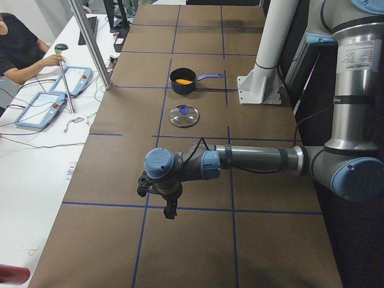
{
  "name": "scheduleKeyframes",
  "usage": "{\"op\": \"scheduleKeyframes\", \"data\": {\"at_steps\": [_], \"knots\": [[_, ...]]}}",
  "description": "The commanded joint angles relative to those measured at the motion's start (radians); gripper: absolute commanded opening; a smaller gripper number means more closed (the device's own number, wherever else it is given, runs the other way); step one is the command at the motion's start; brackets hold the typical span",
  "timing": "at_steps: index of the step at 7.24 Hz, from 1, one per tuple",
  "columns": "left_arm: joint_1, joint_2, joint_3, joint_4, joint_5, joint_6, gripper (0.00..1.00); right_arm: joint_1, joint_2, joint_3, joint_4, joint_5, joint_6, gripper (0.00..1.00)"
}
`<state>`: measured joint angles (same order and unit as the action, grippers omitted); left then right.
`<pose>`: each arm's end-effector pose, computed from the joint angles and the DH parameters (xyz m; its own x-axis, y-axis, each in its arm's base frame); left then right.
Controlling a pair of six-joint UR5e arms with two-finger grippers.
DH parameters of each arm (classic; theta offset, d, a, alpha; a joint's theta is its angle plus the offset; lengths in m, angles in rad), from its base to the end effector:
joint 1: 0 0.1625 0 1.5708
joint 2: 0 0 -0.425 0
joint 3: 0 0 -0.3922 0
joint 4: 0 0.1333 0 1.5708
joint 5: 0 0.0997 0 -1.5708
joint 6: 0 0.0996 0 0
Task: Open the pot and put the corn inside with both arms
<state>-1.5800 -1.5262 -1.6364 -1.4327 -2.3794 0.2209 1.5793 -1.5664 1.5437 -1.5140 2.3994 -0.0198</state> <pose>-0.0655 -0.4636 0.6588 0.6749 0.1290 -0.7265 -0.1422 0.9889 0.0434 0.0641 -0.4954 0.6603 0.6761 -0.0392 0.7357 0.0049 0.9988 0.0487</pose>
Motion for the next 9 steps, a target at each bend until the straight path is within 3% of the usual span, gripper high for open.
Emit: {"op": "scheduleKeyframes", "data": {"at_steps": [1, 7, 9], "knots": [[0.0, 0.0, 0.003, 0.0, 0.0, 0.001, 1.0, 0.001, 0.0, 0.003, 0.0, 0.0, 0.001, 1.0], [0.0, 0.0, 0.007, 0.0, 0.0, -0.003, 1.0, 0.001, 0.0, 0.006, 0.0, 0.0, 0.001, 1.0], [0.0, -0.006, 0.001, -0.002, 0.0, -0.1, 1.0, 0.001, 0.002, 0.006, 0.0, 0.0, 0.001, 1.0]]}}
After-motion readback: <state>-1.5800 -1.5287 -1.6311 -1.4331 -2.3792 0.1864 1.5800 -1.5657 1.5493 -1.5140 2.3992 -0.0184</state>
